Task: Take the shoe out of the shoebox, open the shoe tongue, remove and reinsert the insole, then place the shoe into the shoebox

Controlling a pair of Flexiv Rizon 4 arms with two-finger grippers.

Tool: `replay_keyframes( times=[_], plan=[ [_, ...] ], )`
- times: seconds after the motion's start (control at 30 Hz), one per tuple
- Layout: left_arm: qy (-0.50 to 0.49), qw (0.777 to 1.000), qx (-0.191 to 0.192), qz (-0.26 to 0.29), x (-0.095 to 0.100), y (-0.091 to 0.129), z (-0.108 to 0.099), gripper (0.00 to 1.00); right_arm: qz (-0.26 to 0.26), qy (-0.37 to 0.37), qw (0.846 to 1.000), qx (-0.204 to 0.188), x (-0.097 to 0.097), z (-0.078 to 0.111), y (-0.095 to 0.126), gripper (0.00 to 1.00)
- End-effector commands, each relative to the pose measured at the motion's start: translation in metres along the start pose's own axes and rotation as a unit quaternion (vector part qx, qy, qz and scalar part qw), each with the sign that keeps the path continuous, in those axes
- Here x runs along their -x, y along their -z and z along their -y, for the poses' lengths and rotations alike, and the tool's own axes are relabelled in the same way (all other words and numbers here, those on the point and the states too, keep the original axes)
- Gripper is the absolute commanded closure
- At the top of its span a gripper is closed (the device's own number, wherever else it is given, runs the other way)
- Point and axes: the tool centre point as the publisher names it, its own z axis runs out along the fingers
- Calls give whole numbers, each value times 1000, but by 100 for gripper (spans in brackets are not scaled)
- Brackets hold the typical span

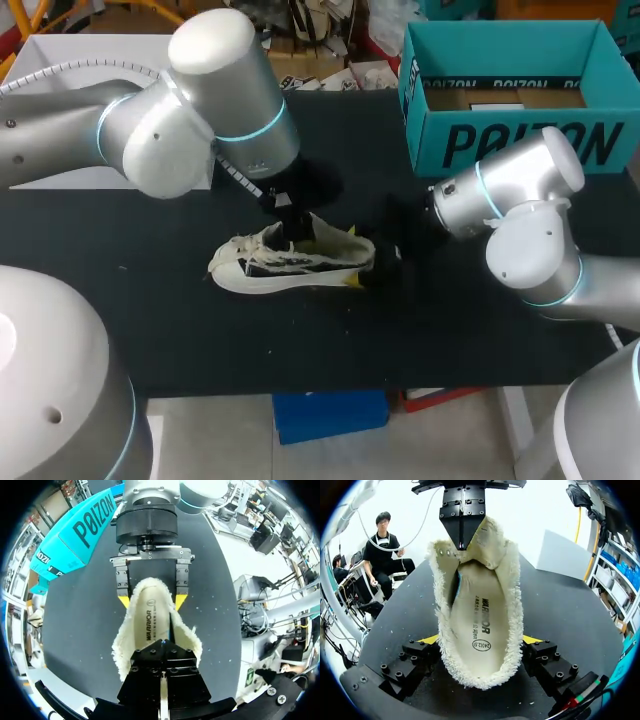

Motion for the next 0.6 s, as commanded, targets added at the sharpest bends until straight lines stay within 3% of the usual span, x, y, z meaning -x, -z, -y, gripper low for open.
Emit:
replay_keyframes(
  times=[0.03,0.27,0.4,0.6],
  plan=[
    [-6,997,20,-72,16,2,8,100,0,0,1000,-1,0,1,-3,100],
    [-42,990,41,-129,16,7,15,100,0,0,1000,-1,0,1,-3,100],
    [-51,982,35,-178,11,5,17,100,0,0,1000,-1,0,1,-3,100],
    [-46,981,36,-183,3,8,16,100,0,0,1000,-1,0,1,-3,100]
  ],
)
